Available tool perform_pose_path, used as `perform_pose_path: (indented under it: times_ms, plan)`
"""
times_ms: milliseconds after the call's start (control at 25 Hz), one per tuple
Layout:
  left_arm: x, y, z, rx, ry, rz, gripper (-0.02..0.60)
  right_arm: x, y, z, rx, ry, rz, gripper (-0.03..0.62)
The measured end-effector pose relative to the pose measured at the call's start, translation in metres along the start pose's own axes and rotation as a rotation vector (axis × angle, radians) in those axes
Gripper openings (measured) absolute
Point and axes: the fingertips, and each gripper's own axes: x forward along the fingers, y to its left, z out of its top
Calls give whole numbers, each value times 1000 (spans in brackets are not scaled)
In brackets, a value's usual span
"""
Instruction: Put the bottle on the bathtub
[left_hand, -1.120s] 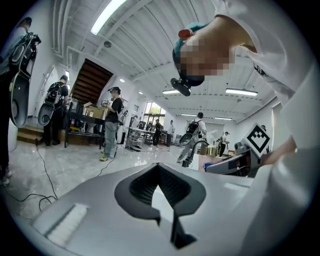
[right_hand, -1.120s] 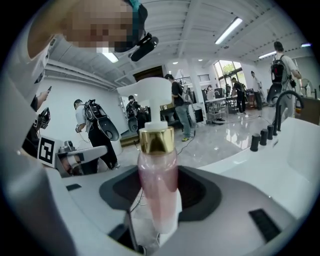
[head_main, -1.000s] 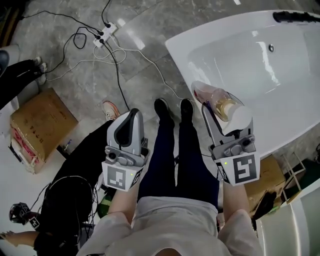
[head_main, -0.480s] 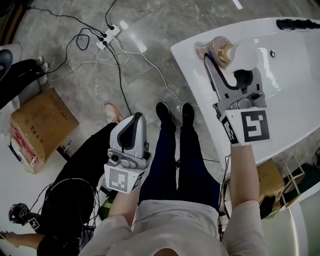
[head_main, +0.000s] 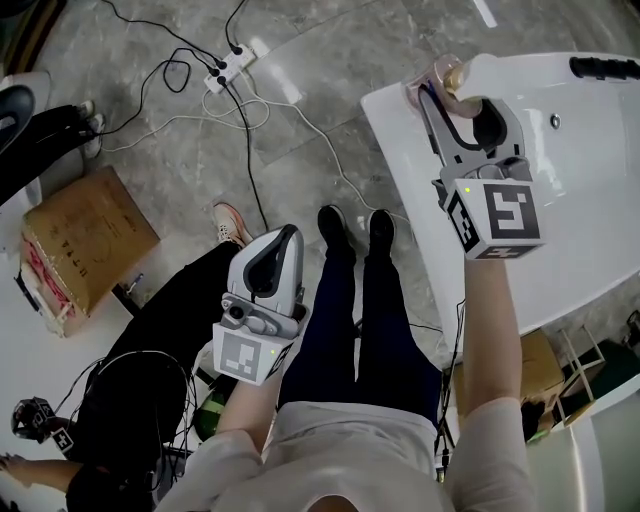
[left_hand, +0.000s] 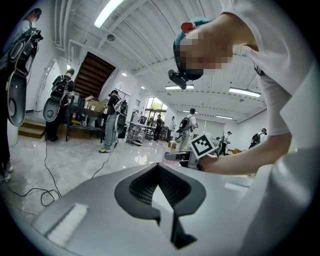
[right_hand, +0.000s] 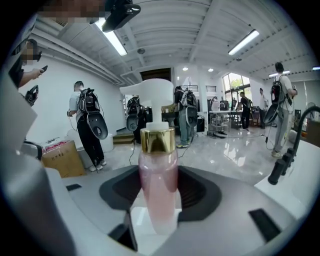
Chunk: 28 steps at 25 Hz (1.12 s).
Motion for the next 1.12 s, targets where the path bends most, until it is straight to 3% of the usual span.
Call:
perform_pose_path:
  times_ms: [1040, 1120]
  plan:
    - [2, 8, -7, -18, 11, 11, 5, 5, 7, -20, -48, -28, -21, 220]
    - [0, 8, -4, -14, 4, 13, 5, 3, 11, -17, -38, -46, 1, 248]
